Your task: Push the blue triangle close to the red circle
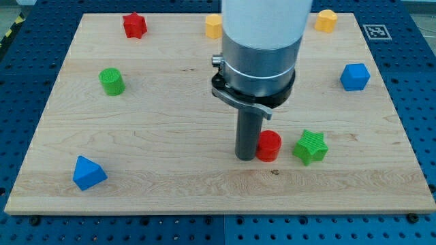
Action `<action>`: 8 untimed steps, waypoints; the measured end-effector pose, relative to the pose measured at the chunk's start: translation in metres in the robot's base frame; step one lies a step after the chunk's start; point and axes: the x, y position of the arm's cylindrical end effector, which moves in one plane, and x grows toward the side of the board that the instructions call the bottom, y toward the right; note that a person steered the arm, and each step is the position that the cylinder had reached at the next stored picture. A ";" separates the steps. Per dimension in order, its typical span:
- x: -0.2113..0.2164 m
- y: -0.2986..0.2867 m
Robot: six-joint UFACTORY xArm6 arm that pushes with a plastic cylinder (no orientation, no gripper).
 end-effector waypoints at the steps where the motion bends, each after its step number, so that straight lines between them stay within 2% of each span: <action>1: 0.000 0.006; 2: 0.000 0.006; 3: 0.001 -0.021; 5: 0.005 -0.111; 7: 0.061 -0.141; 8: 0.076 -0.153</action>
